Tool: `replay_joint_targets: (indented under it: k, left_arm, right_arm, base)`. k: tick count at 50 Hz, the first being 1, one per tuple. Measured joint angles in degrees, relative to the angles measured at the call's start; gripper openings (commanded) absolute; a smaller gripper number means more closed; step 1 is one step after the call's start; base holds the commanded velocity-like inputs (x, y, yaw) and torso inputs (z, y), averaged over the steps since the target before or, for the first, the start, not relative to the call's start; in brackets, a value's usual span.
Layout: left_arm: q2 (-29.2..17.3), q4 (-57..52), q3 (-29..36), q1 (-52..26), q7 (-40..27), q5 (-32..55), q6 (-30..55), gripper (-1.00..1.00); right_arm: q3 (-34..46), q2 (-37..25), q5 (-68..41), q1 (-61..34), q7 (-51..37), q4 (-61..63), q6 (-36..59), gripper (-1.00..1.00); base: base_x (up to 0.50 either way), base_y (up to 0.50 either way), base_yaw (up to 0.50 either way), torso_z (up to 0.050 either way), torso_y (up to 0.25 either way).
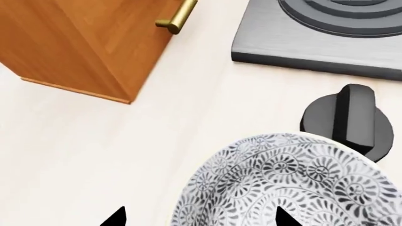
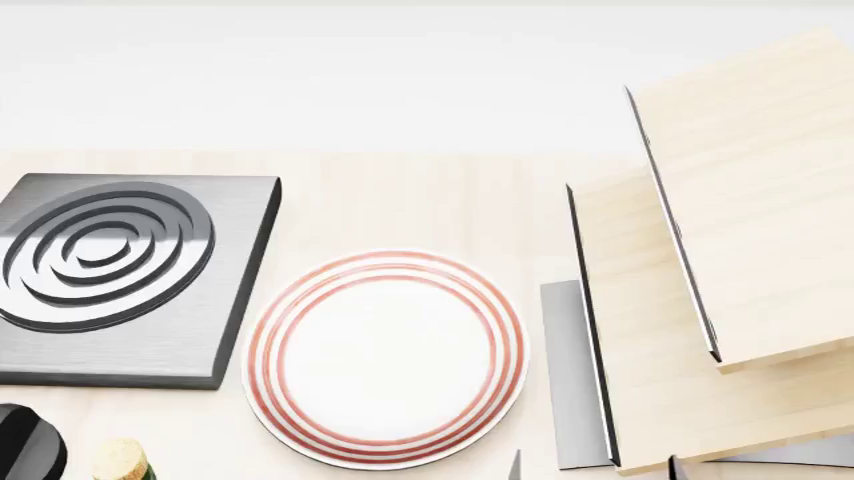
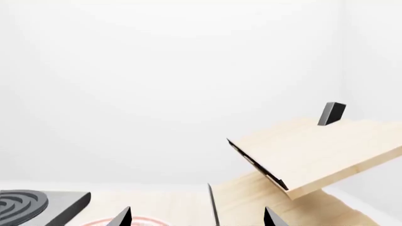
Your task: Pick up the akita bowl and put it on the plate.
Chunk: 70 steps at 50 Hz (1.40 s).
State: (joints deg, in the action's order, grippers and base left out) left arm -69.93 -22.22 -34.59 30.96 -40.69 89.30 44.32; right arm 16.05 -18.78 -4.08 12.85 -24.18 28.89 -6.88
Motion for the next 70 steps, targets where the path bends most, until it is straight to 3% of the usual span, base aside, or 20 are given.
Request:
replay_joint_targets:
  k: [14,38,70]
  left_arm:
    - [1.2,1.1,-5.1,1.7,-0.6,2.1,4.2,1.00]
    - [1.7,2.4,-5.6,3.6,0.2,1.8,9.1,1.00]
    - [0.3,7.2,5.9,-2.0,2.1,4.1,8.4,1.00]
  right_arm:
    - [0.7,0.1,0.1,-0.6,-0.1,-1.3,0.0,1.00]
    - [1.2,-0.1,0.0,-1.3,-0.5,-1.7,0.5,1.00]
    - [2.6,0.0,0.2,-2.1,-0.8,-3.7,0.0,1.00]
  base:
    - [0.00,0.00,0.00,0.000,0.000]
    - [0.00,0.00,0.00,0.000,0.000]
    - [0.00,0.00,0.00,0.000,0.000]
